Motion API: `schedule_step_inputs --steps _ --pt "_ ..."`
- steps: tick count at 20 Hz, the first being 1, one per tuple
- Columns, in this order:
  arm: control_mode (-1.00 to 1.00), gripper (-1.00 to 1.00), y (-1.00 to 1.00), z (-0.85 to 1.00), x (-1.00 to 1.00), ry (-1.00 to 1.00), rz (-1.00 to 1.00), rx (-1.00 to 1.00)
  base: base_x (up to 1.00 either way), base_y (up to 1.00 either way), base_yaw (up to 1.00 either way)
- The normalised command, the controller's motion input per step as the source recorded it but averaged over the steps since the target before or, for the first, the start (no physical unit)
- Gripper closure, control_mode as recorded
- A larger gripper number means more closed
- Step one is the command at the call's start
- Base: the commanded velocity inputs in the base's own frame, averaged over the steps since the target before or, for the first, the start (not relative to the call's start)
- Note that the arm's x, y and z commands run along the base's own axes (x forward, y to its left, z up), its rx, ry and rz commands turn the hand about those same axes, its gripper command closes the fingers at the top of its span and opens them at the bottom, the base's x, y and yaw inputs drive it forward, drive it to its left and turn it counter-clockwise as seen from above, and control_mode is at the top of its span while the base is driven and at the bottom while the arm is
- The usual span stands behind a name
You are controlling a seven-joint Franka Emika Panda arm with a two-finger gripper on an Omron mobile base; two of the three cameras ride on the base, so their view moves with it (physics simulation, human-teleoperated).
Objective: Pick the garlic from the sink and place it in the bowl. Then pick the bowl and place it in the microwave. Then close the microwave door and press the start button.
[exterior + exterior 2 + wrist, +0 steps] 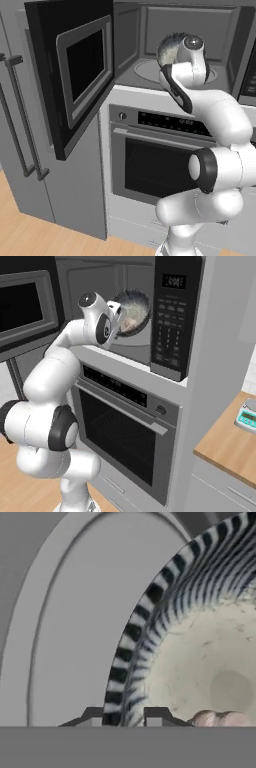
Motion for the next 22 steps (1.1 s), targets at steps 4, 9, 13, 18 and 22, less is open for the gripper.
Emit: schedule_step_inputs --steps 4,9,13,18,22 --pt "-1.0 -1.0 0.0 0.0 0.0 -0.25 0.0 0.0 0.0 0.0 0.0" --pt "-1.0 -1.0 0.0 -0.08 -0.16 -0.58 0.0 -0.01 0.0 0.0 0.0" --pt "-1.0 -1.0 0.04 0.01 -0.54 -0.54 0.0 -0.01 0.0 0.0 0.0" --pt "-1.0 -1.0 0.0 0.22 -0.62 -0.34 0.0 0.01 0.0 0.0 0.0" --pt "-1.0 -1.0 0.06 0.57 -0.99 -0.11 0.0 0.07 0.0 0.0 0.0"
